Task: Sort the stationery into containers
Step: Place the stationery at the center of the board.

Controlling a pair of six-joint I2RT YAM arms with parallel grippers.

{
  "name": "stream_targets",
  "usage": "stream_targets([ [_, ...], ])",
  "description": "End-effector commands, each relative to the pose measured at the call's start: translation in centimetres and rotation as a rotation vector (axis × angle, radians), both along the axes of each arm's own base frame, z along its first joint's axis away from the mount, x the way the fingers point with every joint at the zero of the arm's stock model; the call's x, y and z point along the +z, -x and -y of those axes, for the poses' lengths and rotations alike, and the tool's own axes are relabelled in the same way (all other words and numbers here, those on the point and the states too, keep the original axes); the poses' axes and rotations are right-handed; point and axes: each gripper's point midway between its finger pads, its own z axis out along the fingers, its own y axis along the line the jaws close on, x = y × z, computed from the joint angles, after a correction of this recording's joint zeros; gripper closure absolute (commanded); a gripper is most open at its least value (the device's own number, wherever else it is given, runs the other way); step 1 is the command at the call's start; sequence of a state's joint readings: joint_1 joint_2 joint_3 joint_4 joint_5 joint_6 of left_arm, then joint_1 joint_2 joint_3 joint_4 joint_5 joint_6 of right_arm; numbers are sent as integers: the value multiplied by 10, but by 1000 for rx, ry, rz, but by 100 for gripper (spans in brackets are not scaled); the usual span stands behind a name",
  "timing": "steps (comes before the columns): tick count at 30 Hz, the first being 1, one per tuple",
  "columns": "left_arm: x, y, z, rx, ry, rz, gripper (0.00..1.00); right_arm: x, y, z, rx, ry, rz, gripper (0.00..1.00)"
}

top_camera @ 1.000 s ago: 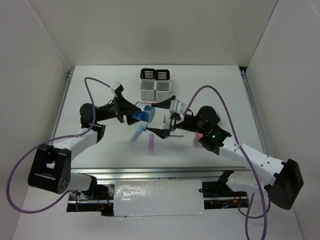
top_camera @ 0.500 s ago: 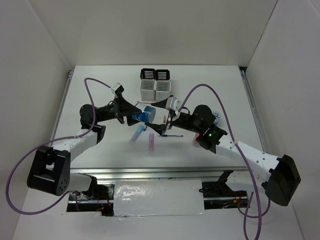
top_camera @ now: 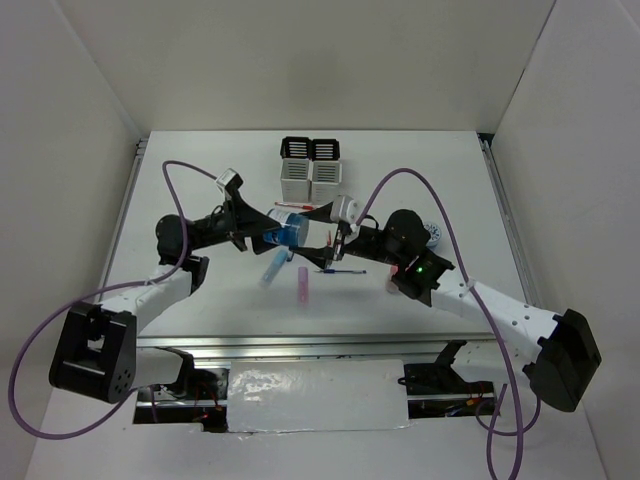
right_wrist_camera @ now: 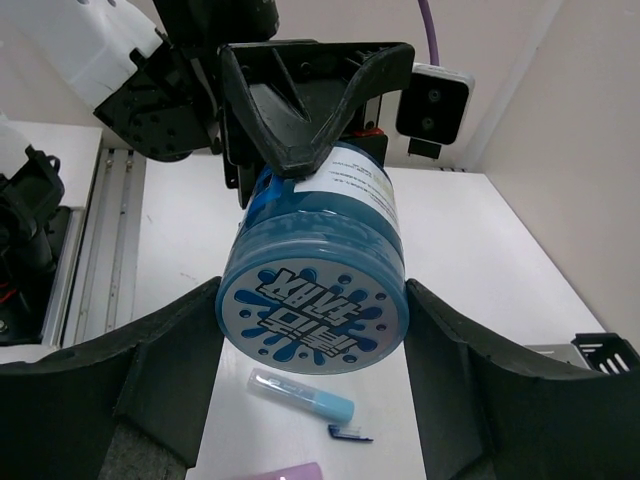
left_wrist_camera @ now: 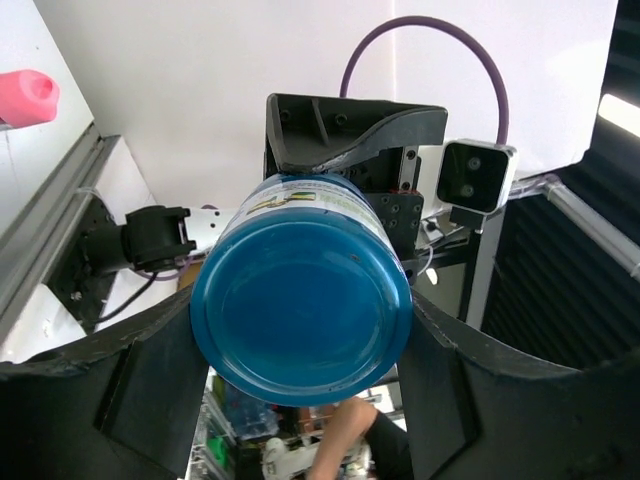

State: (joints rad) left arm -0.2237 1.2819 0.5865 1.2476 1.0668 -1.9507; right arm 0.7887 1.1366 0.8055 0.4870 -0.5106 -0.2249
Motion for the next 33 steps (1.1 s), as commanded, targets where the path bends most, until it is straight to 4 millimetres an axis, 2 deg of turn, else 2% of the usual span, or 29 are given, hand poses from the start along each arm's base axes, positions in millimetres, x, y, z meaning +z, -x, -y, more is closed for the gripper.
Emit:
stream_targets([
  [1, 19, 27, -4, -11, -2, 284, 28, 33, -12, 8, -49, -63, 28, 75],
  [2, 15, 23, -5, 6, -23, 306, 26, 33, -15, 12, -62, -60, 20, 83],
  [3, 8, 18, -5, 11, -49, 254, 24, 34, -16, 13, -64, -56, 6, 86],
  [5, 6, 12, -11, 56, -74, 285, 17, 32, -19, 18, -72, -33, -20, 94],
  [6, 3, 9, -13, 76, -91, 254, 7, 32, -23, 23, -87, -28, -25, 96],
  [9, -6, -6, -22, 157, -163, 302, 1, 31, -30, 34, -113, 1, -39, 100],
  [11, -14, -15, -30, 206, -240, 309, 1, 31, -31, 40, -118, 19, -50, 100],
  [12, -10, -16, -32, 226, -258, 337, 1, 30, -35, 46, -133, 27, -52, 100],
  [14, -22, -22, -38, 250, -327, 351, 1, 29, -35, 51, -136, 52, -57, 100],
  [15, -19, -32, -44, 297, -387, 462, 1, 21, -40, 57, -159, 91, -75, 100],
  [16, -37, -32, -48, 289, -456, 387, 1, 29, -43, 62, -178, 98, -65, 100],
  [17, -41, -35, -51, 299, -504, 405, 1, 27, -50, 64, -193, 120, -77, 100],
  [18, -36, -42, -55, 316, -556, 447, 1, 14, -59, 74, -231, 171, -130, 100],
  [19, -54, -46, -64, 324, -665, 463, 1, 29, -66, 79, -253, 180, -109, 100],
  [20, -57, -50, -67, 328, -710, 484, 1, 31, -73, 83, -274, 202, -117, 100],
  [21, -55, -60, -73, 333, -773, 563, 1, 9, -85, 92, -299, 273, -199, 100],
  [22, -67, -62, -81, 338, -849, 524, 1, 29, -92, 94, -308, 282, -165, 100],
  [23, -67, -70, -86, 343, -888, 533, 1, 17, -105, 94, -314, 320, -206, 100],
  [24, -73, -77, -94, 359, -962, 568, 1, 26, -109, 101, -331, 344, -225, 100],
  [25, -79, -78, -99, 352, -1004, 553, 1, 20, -115, 104, -337, 377, -240, 100],
  [26, -79, -83, -105, 362, -1042, 581, 1, -1, -122, 107, -348, 440, -305, 100],
  [27, -84, -88, -113, 389, -1097, 571, 1, 8, -130, 111, -366, 456, -280, 100],
  [28, -84, -90, -117, 404, -1123, 576, 1, 4, -134, 113, -378, 480, -290, 100],
  [29, -84, -92, -122, 419, -1151, 590, 1, -14, -142, 118, -398, 533, -335, 100],
  [31, -88, -98, -131, 447, -1209, 593, 1, -20, -152, 127, -423, 578, -334, 100],
  [33, -91, -99, -136, 441, -1244, 603, 1, -41, -162, 135, -440, 656, -377, 100],
])
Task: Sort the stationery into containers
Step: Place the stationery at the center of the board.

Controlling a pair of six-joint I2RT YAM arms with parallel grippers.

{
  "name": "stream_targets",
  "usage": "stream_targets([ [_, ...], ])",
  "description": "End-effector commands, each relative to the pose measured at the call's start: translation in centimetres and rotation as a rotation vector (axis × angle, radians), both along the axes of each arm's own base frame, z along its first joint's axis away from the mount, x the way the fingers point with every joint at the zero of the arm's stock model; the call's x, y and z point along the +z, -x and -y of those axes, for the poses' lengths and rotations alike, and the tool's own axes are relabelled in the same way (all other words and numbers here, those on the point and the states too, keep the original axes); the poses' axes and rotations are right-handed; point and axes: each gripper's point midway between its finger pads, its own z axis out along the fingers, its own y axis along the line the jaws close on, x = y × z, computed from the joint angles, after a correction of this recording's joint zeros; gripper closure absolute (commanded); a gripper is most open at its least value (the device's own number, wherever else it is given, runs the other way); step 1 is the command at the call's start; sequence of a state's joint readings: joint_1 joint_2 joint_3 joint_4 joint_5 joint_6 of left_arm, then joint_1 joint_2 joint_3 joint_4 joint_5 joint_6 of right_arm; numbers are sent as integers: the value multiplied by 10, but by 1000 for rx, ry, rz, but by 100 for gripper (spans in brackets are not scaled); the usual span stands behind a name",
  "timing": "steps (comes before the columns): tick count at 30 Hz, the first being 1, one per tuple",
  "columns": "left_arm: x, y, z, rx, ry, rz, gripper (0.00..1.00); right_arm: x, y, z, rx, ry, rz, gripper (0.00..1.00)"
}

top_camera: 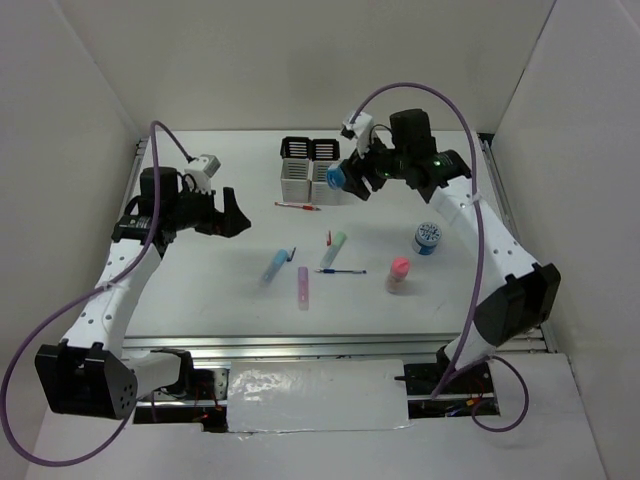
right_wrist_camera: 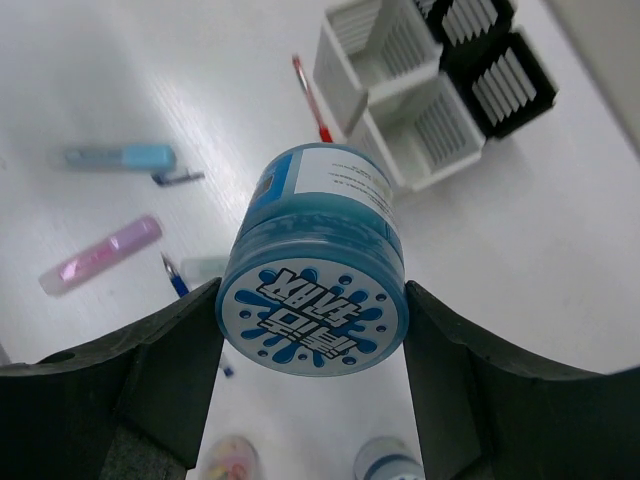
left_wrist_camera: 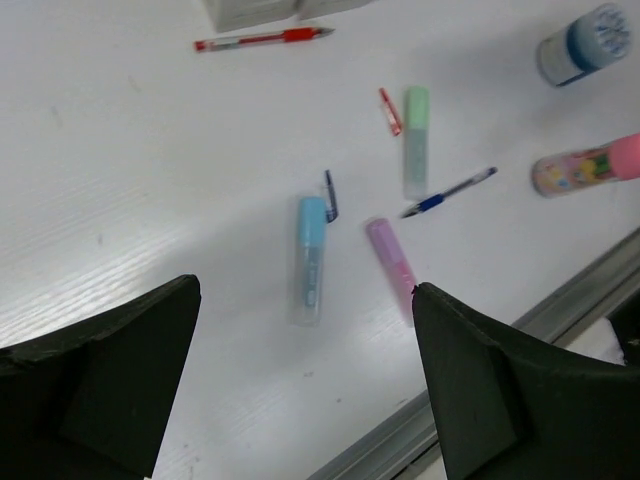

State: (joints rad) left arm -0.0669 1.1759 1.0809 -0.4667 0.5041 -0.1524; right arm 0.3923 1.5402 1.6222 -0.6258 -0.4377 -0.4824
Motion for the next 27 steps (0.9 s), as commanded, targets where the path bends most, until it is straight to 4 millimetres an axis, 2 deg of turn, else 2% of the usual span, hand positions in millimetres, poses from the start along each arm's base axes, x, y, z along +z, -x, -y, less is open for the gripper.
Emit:
stream_targets([
  [1, 1, -11, -21, 13, -164, 58, 1, -27, -2, 28, -19, 166, -83, 100],
  [2, -6, -8, -24, -7, -196, 39, 1, -27, -6, 29, -20, 181, -86, 100],
  [3, -8, -8, -25, -12, -207, 28, 1, -40, -11, 30, -20, 212, -117, 100],
  [4, -12, -10, -27, -21, -226, 17, 1, -48, -8, 31, -12, 236, -153, 100],
  [5, -17, -9, -30, -19, -238, -6, 1, -45, -11, 30, -5, 245, -151, 100],
  [6, -21, -9, -32, -15, -246, -17, 1, -54, -14, 26, 9, 262, -174, 100],
  [7, -25, -9, -35, -12, -260, -25, 1, -59, -7, 21, 34, 285, -204, 100],
  [8, -27, -10, -41, 4, -270, -30, 1, -52, -8, 15, 58, 297, -182, 100],
  [9, -31, -9, -43, 6, -272, -36, 1, -61, -9, 9, 77, 323, -200, 100],
  [10, -33, -9, -48, 16, -276, -39, 1, -65, 1, -3, 118, 343, -219, 100],
  [11, -33, -8, -49, 16, -270, -39, 1, -59, 0, -11, 140, 346, -195, 100],
  [12, -36, -7, -51, 22, -269, -47, 1, -66, 2, -21, 166, 358, -210, 100],
  [13, -36, -7, -52, 25, -265, -52, 1, -64, 10, -38, 215, 365, -198, 100],
  [14, -38, -9, -64, 69, -260, -66, 1, -66, 13, -47, 233, 368, -200, 100],
  [15, -40, -10, -68, 93, -248, -83, 1, -76, 15, -59, 260, 378, -216, 100],
  [18, -44, -12, -83, 153, -210, -121, 1, -80, 32, -101, 351, 383, -196, 100],
  [19, -45, -13, -92, 183, -197, -132, 1, -88, 31, -113, 368, 390, -195, 100],
  [20, -46, -13, -93, 185, -174, -142, 1, -92, 37, -128, 397, 394, -184, 100],
  [23, -53, -12, -103, 210, -119, -184, 1, -110, 32, -164, 433, 408, -151, 100],
  [24, -55, -12, -110, 227, -108, -192, 1, -104, 26, -175, 431, 392, -116, 100],
  [25, -57, -10, -111, 230, -98, -201, 1, -121, 22, -184, 435, 409, -127, 100],
  [27, -59, -8, -116, 236, -78, -206, 1, -124, 18, -200, 438, 397, -92, 100],
])
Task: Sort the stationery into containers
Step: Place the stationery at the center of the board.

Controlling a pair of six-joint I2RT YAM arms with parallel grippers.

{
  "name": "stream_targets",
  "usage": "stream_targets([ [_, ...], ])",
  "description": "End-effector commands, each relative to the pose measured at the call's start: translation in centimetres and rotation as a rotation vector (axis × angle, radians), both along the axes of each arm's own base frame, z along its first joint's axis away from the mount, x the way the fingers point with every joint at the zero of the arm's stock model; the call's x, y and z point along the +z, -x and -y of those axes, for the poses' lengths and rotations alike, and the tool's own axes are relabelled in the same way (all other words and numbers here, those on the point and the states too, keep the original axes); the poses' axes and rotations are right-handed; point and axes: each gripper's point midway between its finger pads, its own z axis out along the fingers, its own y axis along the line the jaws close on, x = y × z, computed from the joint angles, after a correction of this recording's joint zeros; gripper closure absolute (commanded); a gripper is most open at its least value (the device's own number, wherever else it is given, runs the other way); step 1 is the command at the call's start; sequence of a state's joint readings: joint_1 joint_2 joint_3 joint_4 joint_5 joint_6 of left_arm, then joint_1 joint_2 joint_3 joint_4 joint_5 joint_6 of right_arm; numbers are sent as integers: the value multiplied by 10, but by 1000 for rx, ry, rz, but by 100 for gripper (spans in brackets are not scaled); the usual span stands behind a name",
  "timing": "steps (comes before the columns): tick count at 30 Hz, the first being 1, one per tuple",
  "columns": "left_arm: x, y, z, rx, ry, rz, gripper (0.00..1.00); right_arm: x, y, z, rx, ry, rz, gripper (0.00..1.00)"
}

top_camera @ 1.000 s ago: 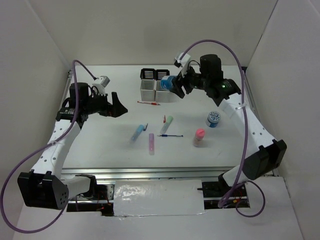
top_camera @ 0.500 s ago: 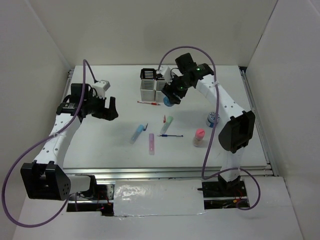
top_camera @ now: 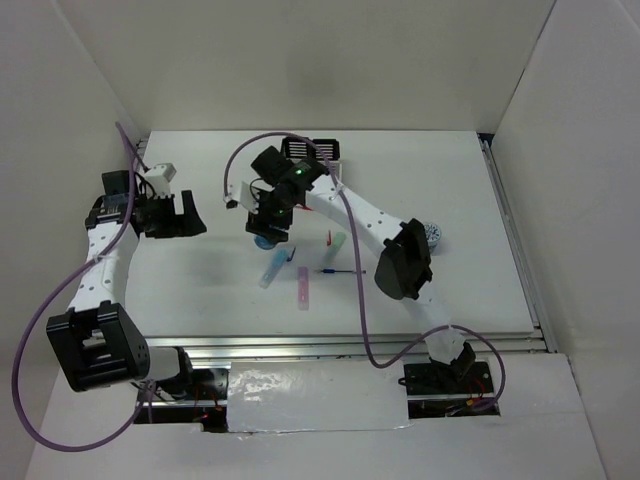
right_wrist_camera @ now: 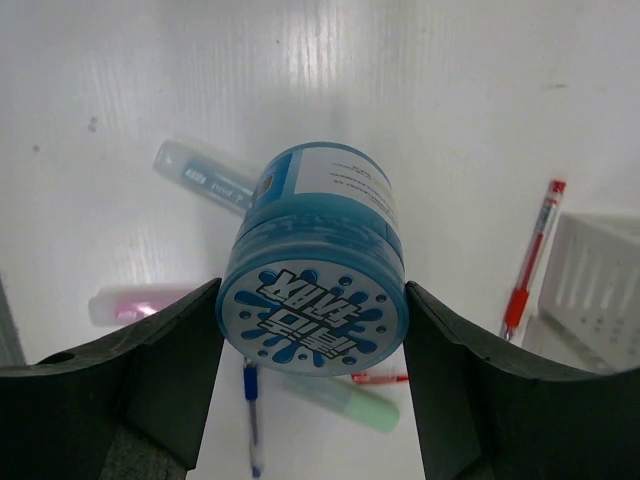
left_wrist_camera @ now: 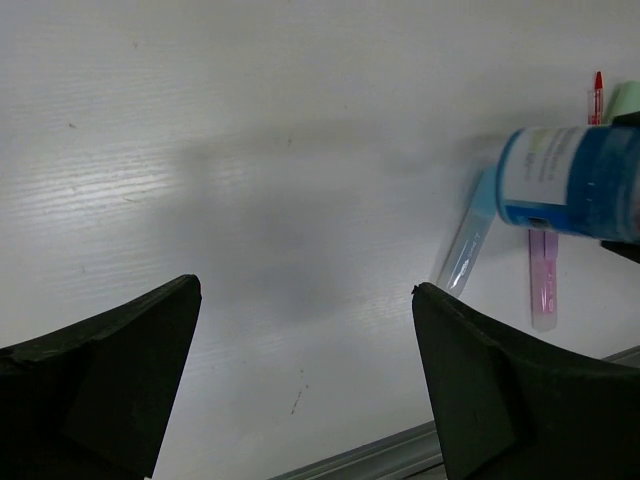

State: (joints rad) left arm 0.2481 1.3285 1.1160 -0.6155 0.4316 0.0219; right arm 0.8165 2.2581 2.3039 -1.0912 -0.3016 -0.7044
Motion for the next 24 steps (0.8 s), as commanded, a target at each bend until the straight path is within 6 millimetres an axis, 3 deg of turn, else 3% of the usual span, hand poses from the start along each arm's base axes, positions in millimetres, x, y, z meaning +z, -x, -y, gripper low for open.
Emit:
stream_targets([
  [1, -1, 7, 3, -17, 71, -3, 1, 13, -27, -23, -12, -67, 109, 100],
  [6, -7, 15, -6, -7, 75, -3, 1, -11, -24, -42, 29, -60, 134, 100],
  [13, -13, 15, -8, -5, 94, -4, 1, -33, -17, -52, 59, -60, 96, 78],
  [22, -15, 5, -3, -73, 143, -24, 1, -61, -6, -64, 121, -22, 84, 72],
  [24, -21, 6, -1, -76, 162, -36, 1, -62, -6, -65, 128, -19, 90, 64],
])
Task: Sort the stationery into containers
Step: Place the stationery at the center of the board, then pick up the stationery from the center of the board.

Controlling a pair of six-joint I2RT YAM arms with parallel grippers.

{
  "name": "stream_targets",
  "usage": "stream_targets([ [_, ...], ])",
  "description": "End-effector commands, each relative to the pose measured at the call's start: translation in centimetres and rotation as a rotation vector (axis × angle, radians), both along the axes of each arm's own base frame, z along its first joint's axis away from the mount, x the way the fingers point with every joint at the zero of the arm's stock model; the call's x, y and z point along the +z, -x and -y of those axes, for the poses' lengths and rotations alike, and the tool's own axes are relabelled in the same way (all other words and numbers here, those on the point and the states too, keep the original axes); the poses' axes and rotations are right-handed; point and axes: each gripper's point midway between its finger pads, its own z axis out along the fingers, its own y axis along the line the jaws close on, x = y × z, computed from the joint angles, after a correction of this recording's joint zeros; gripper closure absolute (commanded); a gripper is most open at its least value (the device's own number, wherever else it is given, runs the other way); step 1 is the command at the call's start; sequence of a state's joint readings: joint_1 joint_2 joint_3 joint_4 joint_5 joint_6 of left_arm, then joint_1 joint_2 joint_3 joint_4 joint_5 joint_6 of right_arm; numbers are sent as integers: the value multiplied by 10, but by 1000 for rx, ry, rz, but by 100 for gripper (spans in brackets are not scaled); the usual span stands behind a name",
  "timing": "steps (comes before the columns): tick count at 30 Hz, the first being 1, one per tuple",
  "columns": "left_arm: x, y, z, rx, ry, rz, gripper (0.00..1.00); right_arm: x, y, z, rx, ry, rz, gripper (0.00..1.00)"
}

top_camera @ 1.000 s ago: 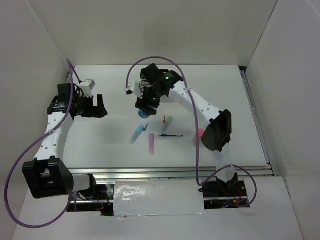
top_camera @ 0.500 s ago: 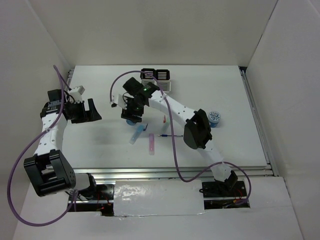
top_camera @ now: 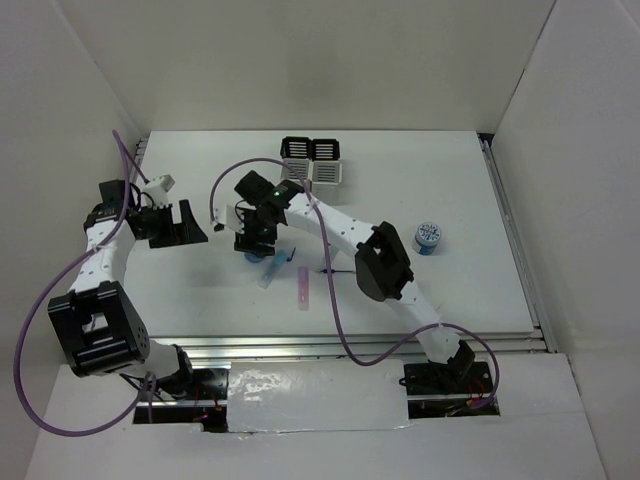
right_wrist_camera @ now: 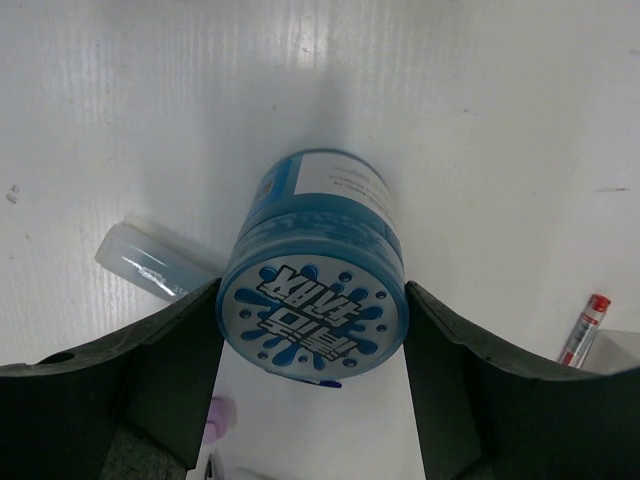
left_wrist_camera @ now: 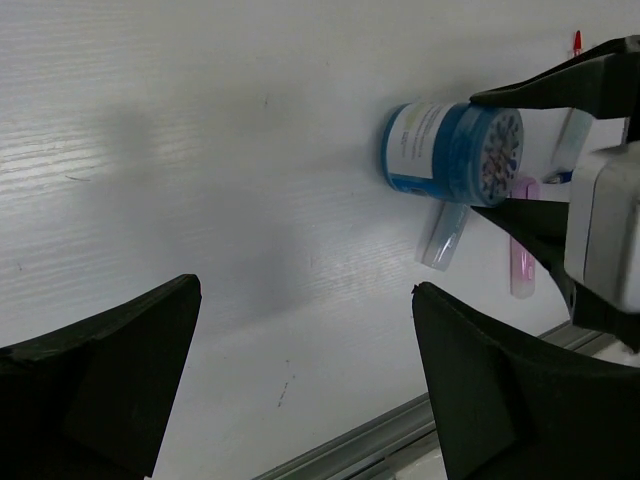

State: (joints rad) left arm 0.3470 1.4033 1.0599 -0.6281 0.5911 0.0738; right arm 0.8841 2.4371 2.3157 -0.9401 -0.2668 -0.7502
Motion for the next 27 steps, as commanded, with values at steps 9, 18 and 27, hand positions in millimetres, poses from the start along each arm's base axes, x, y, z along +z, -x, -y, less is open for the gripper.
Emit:
stream_targets([
  [9, 16, -6, 5, -18, 50, 143, 1, 29, -2, -27, 30, -119, 52, 10],
  [18, 37, -16, 2, -24, 5, 277, 1, 118, 7, -40, -54, -358, 21, 0],
  [27, 17, 1, 46, -257, 13, 431, 3, 232, 7, 110, -409, -538, -12, 0],
])
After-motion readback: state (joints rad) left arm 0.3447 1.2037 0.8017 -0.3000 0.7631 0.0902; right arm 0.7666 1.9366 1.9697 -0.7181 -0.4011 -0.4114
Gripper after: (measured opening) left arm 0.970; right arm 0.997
